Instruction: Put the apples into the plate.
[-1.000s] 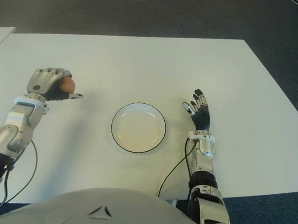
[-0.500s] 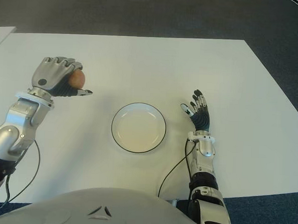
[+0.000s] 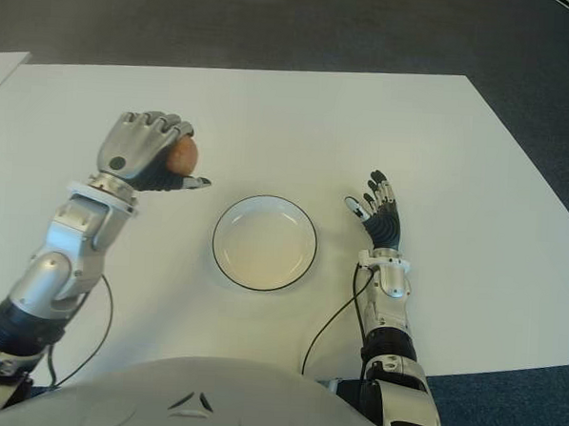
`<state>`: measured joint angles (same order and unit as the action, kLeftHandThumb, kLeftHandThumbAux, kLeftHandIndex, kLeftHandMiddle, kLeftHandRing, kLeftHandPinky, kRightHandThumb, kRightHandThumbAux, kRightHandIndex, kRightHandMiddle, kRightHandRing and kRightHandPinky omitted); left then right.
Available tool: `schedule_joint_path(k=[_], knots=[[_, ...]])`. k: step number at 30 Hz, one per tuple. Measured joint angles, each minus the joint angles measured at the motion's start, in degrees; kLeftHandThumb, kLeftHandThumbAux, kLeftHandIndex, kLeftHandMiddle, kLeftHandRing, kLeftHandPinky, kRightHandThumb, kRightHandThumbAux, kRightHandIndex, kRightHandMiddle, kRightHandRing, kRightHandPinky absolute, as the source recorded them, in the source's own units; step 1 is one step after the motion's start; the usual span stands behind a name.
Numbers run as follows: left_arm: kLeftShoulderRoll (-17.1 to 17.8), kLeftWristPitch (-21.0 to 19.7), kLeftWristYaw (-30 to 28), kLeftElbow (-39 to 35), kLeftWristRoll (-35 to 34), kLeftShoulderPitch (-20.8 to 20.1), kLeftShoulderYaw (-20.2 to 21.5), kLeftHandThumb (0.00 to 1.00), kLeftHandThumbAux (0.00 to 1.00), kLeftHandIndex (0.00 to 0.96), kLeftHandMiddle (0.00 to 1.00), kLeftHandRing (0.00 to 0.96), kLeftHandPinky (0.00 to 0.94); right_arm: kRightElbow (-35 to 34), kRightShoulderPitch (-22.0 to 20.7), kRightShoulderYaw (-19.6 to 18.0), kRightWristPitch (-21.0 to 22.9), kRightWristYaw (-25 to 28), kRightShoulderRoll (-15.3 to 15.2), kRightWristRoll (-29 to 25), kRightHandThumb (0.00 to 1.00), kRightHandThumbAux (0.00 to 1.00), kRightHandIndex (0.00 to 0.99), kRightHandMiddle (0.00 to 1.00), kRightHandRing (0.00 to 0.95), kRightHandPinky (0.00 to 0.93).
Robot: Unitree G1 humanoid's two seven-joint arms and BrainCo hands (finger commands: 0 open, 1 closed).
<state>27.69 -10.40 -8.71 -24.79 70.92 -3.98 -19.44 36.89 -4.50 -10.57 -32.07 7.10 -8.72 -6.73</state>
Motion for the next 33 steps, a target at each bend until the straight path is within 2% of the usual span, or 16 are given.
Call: schedule_joint_path(k=[8,16,25,33], knots=[[-5.4,1.5,-4.7,-0.1,3.8,-1.3,-5.7,0.859,0.662,0.410,0.547,0.841,0.796,-1.5,1.0,0.6,0.0,-0.1,0.4,0.0,0.135,0.627,0.000,0.005,0.000,0.000],[-9.5,3.3,-2.0,2.2,6.2,-0.3,-10.7,0.859,0.661,0.412,0.545,0.841,0.819,-3.4,2.3,1.1,0.3,-0.7,0.7,0.4,0.121,0.614,0.002,0.012,0.000,0.000],[-11.8,4.4,-0.6,5.1,6.4,1.8,-13.4,0.858,0.661,0.410,0.546,0.838,0.833,-5.2,3.6,1.5,0.7,-2.1,1.2,0.7,0.118,0.575,0.018,0.031,0.000,0.000],[-12.9,6.0,1.3,9.4,6.2,0.8,-14.8,0.856,0.662,0.408,0.535,0.835,0.809,-6.3,4.2,1.6,1.7,-2.0,1.5,0.6,0.131,0.566,0.025,0.035,0.000,0.000]])
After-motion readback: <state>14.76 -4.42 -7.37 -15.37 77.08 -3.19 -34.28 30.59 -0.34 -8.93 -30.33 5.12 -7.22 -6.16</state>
